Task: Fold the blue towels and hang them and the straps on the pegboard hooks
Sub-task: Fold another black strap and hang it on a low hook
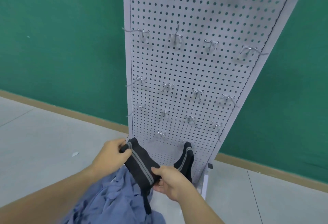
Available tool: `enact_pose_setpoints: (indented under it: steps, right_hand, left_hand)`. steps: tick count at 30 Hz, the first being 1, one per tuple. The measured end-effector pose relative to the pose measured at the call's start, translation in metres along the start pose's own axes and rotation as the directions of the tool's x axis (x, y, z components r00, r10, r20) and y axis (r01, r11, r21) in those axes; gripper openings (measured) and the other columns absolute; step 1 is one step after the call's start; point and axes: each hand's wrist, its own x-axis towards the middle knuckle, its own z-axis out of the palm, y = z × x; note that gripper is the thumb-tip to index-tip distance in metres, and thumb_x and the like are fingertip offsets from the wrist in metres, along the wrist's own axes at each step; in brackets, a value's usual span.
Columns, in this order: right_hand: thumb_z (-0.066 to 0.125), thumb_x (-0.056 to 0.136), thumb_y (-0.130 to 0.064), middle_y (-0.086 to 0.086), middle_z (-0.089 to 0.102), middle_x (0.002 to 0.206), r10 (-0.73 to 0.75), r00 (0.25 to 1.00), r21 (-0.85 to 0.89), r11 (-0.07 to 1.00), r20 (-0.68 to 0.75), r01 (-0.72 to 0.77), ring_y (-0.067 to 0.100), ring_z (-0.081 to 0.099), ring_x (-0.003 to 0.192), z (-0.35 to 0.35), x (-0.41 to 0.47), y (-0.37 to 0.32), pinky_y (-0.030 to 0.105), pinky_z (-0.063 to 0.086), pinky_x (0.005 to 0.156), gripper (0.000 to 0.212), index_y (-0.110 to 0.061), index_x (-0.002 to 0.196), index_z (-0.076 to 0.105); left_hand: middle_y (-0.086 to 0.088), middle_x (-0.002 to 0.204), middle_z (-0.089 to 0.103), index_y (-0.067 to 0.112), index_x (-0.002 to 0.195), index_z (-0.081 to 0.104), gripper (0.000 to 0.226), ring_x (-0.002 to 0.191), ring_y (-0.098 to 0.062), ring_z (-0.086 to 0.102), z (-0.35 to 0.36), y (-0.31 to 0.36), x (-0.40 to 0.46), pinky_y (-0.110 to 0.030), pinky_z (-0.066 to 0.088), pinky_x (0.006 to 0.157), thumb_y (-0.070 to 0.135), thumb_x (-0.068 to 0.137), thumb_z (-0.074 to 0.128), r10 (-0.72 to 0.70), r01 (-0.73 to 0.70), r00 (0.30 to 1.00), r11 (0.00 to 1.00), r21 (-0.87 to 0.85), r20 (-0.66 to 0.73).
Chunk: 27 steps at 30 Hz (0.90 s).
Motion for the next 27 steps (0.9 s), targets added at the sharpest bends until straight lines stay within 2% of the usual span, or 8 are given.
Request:
enact_pose_setpoints:
  steps: [4,6,11,15,20,24,27]
  right_hand:
    - [0.064,0.101,-0.018,0.010,0.074,0.119,0.033,0.999,-0.112,0.993,-0.011,-0.034,0.024,0.069,0.104,-0.006,0.016,0.003,0.028,0.058,0.070,0.025,-0.011,0.125,0.063]
    - [0.063,0.101,-0.019,0.009,0.074,0.120,0.050,0.999,-0.115,0.992,-0.017,-0.052,0.025,0.069,0.106,-0.010,0.021,0.002,0.027,0.058,0.067,0.027,-0.011,0.127,0.063]
    - [0.061,0.102,-0.014,0.012,0.074,0.118,0.072,0.997,-0.109,0.991,-0.014,-0.074,0.028,0.070,0.108,-0.020,0.032,0.001,0.031,0.059,0.069,0.026,-0.009,0.127,0.064]
    - [0.059,0.102,-0.012,0.013,0.075,0.116,0.075,0.997,-0.087,0.993,-0.019,-0.076,0.029,0.070,0.112,-0.026,0.035,-0.001,0.032,0.059,0.074,0.024,-0.007,0.125,0.063]
    - [0.056,0.103,-0.012,0.011,0.075,0.117,0.079,0.997,-0.109,0.991,-0.006,-0.079,0.026,0.070,0.105,-0.029,0.037,0.000,0.031,0.059,0.073,0.024,-0.009,0.126,0.064]
    - [0.058,0.103,-0.011,0.013,0.074,0.114,0.062,0.997,-0.050,0.997,-0.049,-0.064,0.026,0.070,0.103,-0.033,0.039,0.000,0.032,0.058,0.070,0.019,-0.008,0.121,0.063]
    - [0.058,0.104,-0.015,0.010,0.071,0.114,0.027,0.996,-0.070,0.997,-0.088,-0.033,0.028,0.068,0.106,-0.032,0.039,-0.002,0.032,0.059,0.075,0.015,-0.010,0.118,0.062]
  left_hand:
    - [0.013,0.049,0.044,0.015,0.063,0.043,0.034,0.051,-0.006,0.036,0.007,0.005,0.005,-0.028,0.029,0.055,0.005,0.087,0.065,-0.003,0.004,0.999,1.000,-0.007,0.038]
    - [0.014,0.049,0.045,0.016,0.063,0.044,0.034,0.051,-0.005,0.036,0.012,0.009,0.009,-0.026,0.030,0.054,0.006,0.088,0.065,-0.014,0.015,0.999,1.000,-0.015,0.052]
    - [0.008,0.057,0.040,0.012,0.066,0.041,0.031,0.057,-0.010,0.034,0.023,0.012,0.011,-0.032,0.030,0.060,0.010,0.087,0.064,-0.010,0.012,0.996,1.000,-0.014,0.088]
    - [-0.001,0.064,0.037,0.004,0.072,0.038,0.031,0.062,-0.012,0.031,0.025,0.013,0.011,-0.033,0.029,0.062,0.028,0.078,0.056,0.000,0.001,0.994,1.000,-0.009,0.105]
    - [0.001,0.065,0.031,0.010,0.069,0.032,0.028,0.063,-0.012,0.027,0.031,0.014,0.011,-0.034,0.026,0.062,0.027,0.077,0.053,0.026,-0.026,0.991,1.000,0.000,0.128]
    - [-0.005,0.065,0.048,0.008,0.075,0.047,0.031,0.060,-0.010,0.039,0.044,0.015,0.016,-0.032,0.035,0.061,0.025,0.095,0.062,0.000,0.000,0.994,1.000,-0.004,0.107]
    - [-0.002,0.065,0.051,0.011,0.078,0.049,0.029,0.059,-0.013,0.042,0.056,0.019,0.022,-0.031,0.036,0.059,0.025,0.101,0.061,0.000,-0.002,0.998,0.999,0.036,0.058]
